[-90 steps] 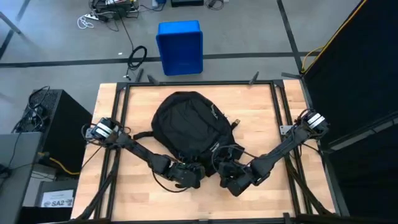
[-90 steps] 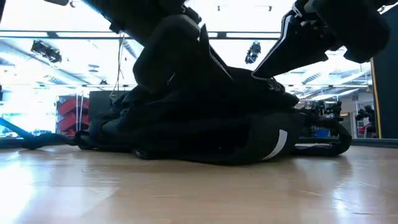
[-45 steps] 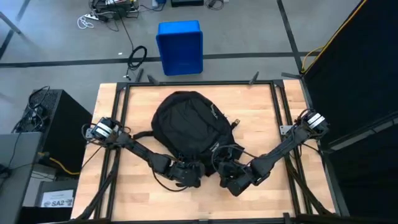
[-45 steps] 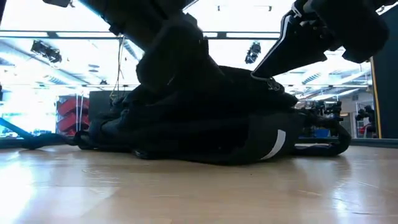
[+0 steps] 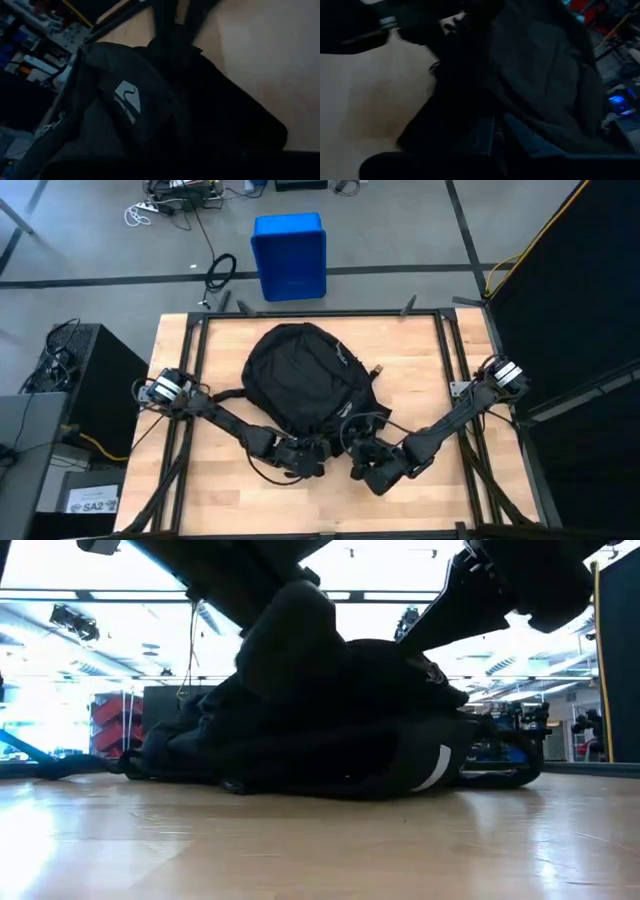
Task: Unpack backpack
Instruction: Open the backpack
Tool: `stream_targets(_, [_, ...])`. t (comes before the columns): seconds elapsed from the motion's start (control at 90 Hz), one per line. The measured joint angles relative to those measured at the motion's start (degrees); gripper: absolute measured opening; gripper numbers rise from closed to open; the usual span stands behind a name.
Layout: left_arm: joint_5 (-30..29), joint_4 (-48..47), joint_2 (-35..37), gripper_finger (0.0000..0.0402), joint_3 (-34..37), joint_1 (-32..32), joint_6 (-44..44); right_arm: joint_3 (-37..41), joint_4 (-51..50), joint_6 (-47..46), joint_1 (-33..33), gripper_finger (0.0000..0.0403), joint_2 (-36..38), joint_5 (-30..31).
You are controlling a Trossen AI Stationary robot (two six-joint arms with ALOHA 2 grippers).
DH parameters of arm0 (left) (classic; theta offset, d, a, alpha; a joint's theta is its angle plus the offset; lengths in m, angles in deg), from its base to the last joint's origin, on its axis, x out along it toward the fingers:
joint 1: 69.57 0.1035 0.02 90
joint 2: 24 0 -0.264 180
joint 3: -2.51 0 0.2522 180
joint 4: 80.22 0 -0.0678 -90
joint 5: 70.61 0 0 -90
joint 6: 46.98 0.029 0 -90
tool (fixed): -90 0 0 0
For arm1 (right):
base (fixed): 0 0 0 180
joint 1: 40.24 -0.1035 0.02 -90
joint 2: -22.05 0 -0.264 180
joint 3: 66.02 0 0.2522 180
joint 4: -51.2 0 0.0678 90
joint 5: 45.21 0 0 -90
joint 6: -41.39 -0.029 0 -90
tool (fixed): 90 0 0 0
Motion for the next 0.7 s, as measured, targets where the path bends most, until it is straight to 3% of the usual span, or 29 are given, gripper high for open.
stream_targets(0.289, [0.61, -7.03, 7.03, 0.0001, 0.01, -6.34, -0.73, -0.07, -4.48, -2.27, -2.03, 0.0, 2.58, 5.83])
stream_targets(0.556, [-4.94, -19.52, 11.65, 0.0, -0.01, -12.79, -8.49, -0.07, -15.39, -12.75, -1.85, 0.0, 3.23, 5.35])
stream_targets(0.7, [-5.51, -21.73, 12.11, 0.0, -0.01, -15.43, -9.29, -0.04, -22.21, -17.72, -1.0, 0.0, 3.23, 5.83])
